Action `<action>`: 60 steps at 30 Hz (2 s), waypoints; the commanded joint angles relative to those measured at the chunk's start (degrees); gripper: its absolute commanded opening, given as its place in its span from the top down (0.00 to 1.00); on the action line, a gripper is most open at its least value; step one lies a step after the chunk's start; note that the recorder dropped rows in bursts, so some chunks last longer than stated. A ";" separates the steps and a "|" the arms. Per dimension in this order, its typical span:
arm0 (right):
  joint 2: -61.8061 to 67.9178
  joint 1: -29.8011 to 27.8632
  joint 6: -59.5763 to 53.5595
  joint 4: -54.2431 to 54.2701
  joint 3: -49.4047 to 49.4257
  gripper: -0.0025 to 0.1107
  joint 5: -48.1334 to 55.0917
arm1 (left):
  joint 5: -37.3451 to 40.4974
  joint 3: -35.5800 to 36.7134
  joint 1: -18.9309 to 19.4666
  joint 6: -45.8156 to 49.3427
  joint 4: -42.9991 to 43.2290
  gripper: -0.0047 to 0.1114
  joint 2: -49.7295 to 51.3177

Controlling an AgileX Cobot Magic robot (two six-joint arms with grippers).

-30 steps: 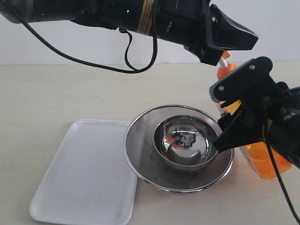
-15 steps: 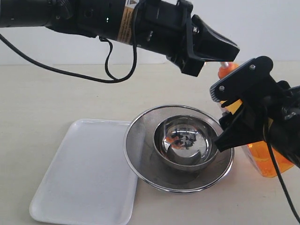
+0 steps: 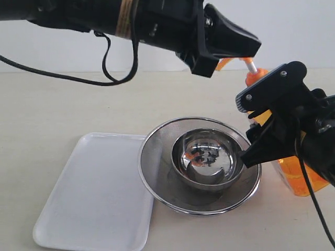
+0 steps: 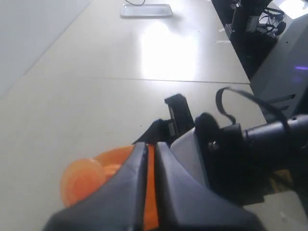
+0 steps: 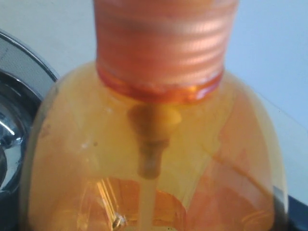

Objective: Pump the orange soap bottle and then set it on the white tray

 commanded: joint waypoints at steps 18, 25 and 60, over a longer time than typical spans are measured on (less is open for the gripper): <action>-0.23 -0.01 0.22 -2.85 -3.20 0.98 2.07 | 15.52 2.24 2.58 -0.53 -0.21 0.92 -4.74; 3.89 -0.01 -0.69 -2.85 -4.87 0.98 1.39 | 14.42 2.24 2.58 -1.56 -0.21 0.92 -3.68; 6.13 -0.01 2.95 -2.85 -4.87 0.98 2.07 | 13.36 2.50 1.20 -4.79 -0.21 0.92 0.31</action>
